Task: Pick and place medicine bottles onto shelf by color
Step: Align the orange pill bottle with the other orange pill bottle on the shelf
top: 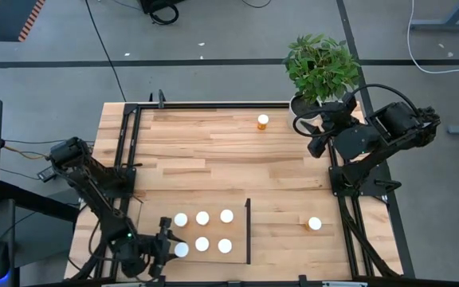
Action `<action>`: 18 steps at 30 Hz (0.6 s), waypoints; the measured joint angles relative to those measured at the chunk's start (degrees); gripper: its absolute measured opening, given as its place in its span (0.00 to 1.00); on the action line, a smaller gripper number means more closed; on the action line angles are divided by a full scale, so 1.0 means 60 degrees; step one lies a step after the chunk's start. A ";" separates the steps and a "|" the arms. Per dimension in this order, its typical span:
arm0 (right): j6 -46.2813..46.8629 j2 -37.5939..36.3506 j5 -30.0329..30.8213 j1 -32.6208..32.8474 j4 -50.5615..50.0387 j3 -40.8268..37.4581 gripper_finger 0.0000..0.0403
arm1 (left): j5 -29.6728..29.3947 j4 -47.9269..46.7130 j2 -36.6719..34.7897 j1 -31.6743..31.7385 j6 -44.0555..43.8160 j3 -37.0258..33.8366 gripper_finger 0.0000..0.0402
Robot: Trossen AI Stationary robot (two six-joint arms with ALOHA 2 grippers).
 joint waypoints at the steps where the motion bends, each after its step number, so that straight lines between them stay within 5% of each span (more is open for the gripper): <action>1: 0.0035 0.0000 -0.0073 0.0000 0.0000 0.0000 0.58 | 0.0329 -0.0102 0.0000 0.0099 -0.0007 0.0004 0.48; 5: 0.0219 0.0000 -0.0351 0.0004 0.0004 0.0000 0.58 | 0.1137 -0.0523 0.0000 0.0407 -0.0132 0.0004 0.49; 18: 0.0287 0.0000 -0.0924 0.0004 0.0007 0.0000 0.58 | 0.1228 -0.0649 0.0000 0.0542 -0.0589 0.0004 0.56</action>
